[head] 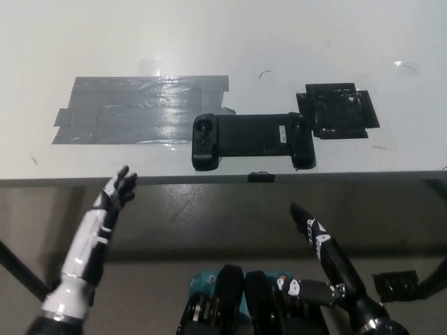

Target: A controller is being placed at the center of the desk near the left hand and the robot uses its left hand's index finger to press a button at the left area of the controller

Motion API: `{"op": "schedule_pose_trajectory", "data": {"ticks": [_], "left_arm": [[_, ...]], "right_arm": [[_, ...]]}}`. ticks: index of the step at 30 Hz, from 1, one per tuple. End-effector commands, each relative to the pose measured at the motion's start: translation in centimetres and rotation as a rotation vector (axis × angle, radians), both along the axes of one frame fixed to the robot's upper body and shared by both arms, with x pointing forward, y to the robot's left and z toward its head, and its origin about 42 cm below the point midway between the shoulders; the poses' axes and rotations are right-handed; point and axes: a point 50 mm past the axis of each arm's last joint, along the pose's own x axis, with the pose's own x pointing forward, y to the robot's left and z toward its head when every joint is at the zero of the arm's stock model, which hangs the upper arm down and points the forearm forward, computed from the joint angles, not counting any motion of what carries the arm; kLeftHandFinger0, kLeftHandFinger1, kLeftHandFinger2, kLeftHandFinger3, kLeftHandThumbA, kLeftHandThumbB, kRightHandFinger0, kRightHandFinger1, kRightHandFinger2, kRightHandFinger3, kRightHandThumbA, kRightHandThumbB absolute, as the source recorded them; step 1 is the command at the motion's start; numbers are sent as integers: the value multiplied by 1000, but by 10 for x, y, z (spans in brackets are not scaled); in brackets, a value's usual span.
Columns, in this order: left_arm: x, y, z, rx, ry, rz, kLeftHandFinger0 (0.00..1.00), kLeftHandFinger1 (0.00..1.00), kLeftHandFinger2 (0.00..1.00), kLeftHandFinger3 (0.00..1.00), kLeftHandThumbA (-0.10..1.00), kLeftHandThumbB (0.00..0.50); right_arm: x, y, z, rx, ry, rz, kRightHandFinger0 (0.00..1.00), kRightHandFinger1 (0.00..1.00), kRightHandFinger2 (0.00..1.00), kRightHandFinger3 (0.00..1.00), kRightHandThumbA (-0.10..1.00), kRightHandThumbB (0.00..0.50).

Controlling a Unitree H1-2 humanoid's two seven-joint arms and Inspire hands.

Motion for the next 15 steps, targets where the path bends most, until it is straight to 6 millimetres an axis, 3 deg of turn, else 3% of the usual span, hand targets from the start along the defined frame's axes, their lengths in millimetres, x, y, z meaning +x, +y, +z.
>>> {"op": "schedule_pose_trajectory", "data": {"ticks": [1,2,3,4,5,6,7,12,14,15], "left_arm": [[10,16,44,30,22,-134,996,928,944,1000,1000,241],[18,25,62,58,36,-183,672,589,617,1000,1000,283],[23,30,73,83,34,-202,413,315,372,1000,1000,275],[32,37,88,104,63,-232,216,102,191,1000,1000,322],[39,41,97,99,82,-269,164,11,98,1000,1000,323],[52,48,112,123,97,-298,56,0,13,1000,1000,333],[62,52,122,151,103,-311,3,0,1,1000,1000,350],[107,61,170,195,205,-373,0,0,0,1000,1000,349],[139,60,185,224,284,-438,2,28,148,1000,1000,335],[147,59,186,227,308,-451,0,33,174,1000,1000,334]], "right_arm": [[-8,-4,8,-12,-58,26,1000,1000,1000,1000,953,275],[-10,-5,6,-15,-55,25,1000,1000,1000,1000,954,277],[-12,-6,5,-16,-54,24,1000,1000,1000,1000,954,277],[-13,-7,4,-16,-48,24,1000,1000,1000,1000,956,285],[-15,-8,3,-20,-45,24,1000,1000,1000,1000,957,286],[-15,-9,3,-25,-44,24,1000,1000,1000,1000,966,294],[-15,-10,4,-28,-45,24,1000,1000,1000,1000,969,289],[-16,-11,3,-34,-40,30,1000,1000,1000,1000,962,273],[-18,-10,2,-34,-34,39,1000,1000,1000,1000,950,260],[-19,-10,1,-34,-31,40,1000,1000,1000,1000,948,259]]}}
